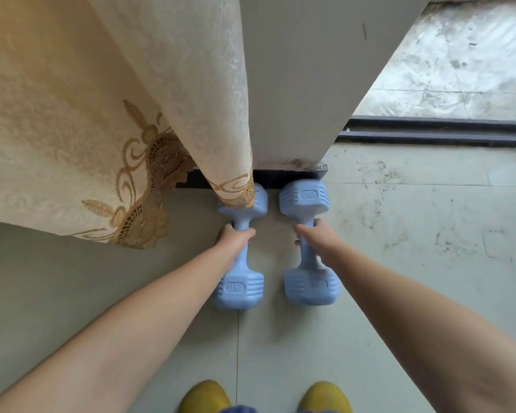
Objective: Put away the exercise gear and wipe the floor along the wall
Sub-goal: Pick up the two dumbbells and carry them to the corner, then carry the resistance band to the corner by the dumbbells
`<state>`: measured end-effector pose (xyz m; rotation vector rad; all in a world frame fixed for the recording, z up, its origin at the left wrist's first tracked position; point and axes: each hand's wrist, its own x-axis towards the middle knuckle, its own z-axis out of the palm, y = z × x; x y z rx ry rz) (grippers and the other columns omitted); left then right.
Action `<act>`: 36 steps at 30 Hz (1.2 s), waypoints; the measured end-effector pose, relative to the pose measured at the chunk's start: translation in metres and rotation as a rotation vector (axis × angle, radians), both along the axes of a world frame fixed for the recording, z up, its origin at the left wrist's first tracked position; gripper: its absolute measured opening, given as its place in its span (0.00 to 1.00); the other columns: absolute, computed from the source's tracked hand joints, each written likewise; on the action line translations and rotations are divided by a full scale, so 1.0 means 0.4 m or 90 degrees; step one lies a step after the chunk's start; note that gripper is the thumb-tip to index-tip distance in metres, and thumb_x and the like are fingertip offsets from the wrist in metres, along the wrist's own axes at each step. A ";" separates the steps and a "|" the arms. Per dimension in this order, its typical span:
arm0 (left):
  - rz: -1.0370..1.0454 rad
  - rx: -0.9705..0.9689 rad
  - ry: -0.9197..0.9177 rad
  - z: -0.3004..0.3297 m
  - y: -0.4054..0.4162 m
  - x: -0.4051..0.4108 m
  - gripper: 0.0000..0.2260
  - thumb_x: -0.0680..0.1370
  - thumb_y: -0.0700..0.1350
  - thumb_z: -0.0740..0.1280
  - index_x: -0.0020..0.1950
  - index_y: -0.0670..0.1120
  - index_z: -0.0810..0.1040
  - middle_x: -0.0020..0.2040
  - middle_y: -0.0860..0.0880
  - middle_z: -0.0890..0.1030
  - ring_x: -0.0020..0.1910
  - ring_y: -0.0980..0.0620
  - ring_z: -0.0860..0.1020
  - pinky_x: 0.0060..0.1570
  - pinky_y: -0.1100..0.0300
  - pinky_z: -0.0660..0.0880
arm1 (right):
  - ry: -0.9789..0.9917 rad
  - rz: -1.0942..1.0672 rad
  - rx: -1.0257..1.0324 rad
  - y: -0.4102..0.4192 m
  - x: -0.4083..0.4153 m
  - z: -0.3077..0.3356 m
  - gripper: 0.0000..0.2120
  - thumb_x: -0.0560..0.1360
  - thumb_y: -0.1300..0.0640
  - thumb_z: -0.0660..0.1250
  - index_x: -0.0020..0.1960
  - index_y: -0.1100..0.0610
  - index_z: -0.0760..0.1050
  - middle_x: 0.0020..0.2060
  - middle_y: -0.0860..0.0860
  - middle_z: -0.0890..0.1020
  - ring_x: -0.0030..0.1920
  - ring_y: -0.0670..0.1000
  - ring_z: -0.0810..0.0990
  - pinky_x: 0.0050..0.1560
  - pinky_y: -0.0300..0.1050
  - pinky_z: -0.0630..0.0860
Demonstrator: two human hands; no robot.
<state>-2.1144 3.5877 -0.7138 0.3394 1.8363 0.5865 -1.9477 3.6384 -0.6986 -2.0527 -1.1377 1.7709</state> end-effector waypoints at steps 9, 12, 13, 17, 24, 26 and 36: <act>-0.054 -0.028 0.201 0.447 -0.143 0.075 0.20 0.76 0.46 0.62 0.67 0.45 0.66 0.61 0.44 0.73 0.58 0.42 0.74 0.58 0.51 0.72 | -0.229 0.235 0.018 -0.120 0.087 0.454 0.23 0.79 0.50 0.59 0.71 0.58 0.64 0.67 0.57 0.71 0.65 0.57 0.71 0.62 0.48 0.67; -0.155 0.049 0.265 0.679 -0.176 0.096 0.19 0.77 0.46 0.60 0.68 0.46 0.65 0.62 0.46 0.73 0.57 0.44 0.74 0.57 0.50 0.71 | -0.372 0.369 0.138 -0.163 0.096 0.661 0.19 0.80 0.49 0.55 0.69 0.53 0.66 0.67 0.53 0.70 0.66 0.56 0.68 0.63 0.52 0.65; -0.203 0.076 0.293 0.759 -0.182 0.093 0.19 0.78 0.46 0.60 0.68 0.46 0.65 0.62 0.46 0.72 0.58 0.44 0.73 0.57 0.50 0.71 | -0.412 0.415 0.196 -0.173 0.096 0.733 0.19 0.80 0.48 0.54 0.68 0.53 0.67 0.67 0.52 0.70 0.67 0.55 0.66 0.64 0.53 0.63; -0.357 0.146 0.412 1.071 -0.188 0.063 0.19 0.78 0.46 0.61 0.68 0.43 0.67 0.63 0.42 0.72 0.62 0.42 0.70 0.58 0.51 0.67 | -0.437 0.536 0.302 -0.194 0.073 1.025 0.21 0.81 0.47 0.52 0.72 0.50 0.60 0.74 0.51 0.60 0.74 0.53 0.55 0.72 0.59 0.51; -0.493 0.231 0.514 1.512 -0.229 0.075 0.21 0.78 0.48 0.60 0.70 0.44 0.66 0.64 0.44 0.73 0.63 0.43 0.70 0.60 0.50 0.64 | -0.388 0.592 0.418 -0.239 0.041 1.461 0.22 0.82 0.48 0.49 0.76 0.48 0.54 0.76 0.50 0.56 0.77 0.51 0.49 0.74 0.61 0.44; -0.503 0.239 0.543 1.581 -0.266 0.080 0.21 0.78 0.48 0.60 0.71 0.45 0.66 0.65 0.45 0.72 0.63 0.43 0.69 0.61 0.50 0.62 | -0.395 0.607 0.424 -0.267 0.045 1.530 0.23 0.82 0.48 0.48 0.76 0.48 0.52 0.76 0.51 0.55 0.77 0.52 0.48 0.74 0.61 0.44; -0.382 0.162 0.664 1.734 -0.413 0.060 0.29 0.73 0.56 0.48 0.70 0.45 0.68 0.65 0.47 0.74 0.63 0.45 0.71 0.64 0.48 0.62 | -0.395 0.794 0.474 -0.343 0.044 1.682 0.24 0.82 0.45 0.46 0.77 0.46 0.48 0.77 0.50 0.49 0.77 0.52 0.45 0.73 0.65 0.42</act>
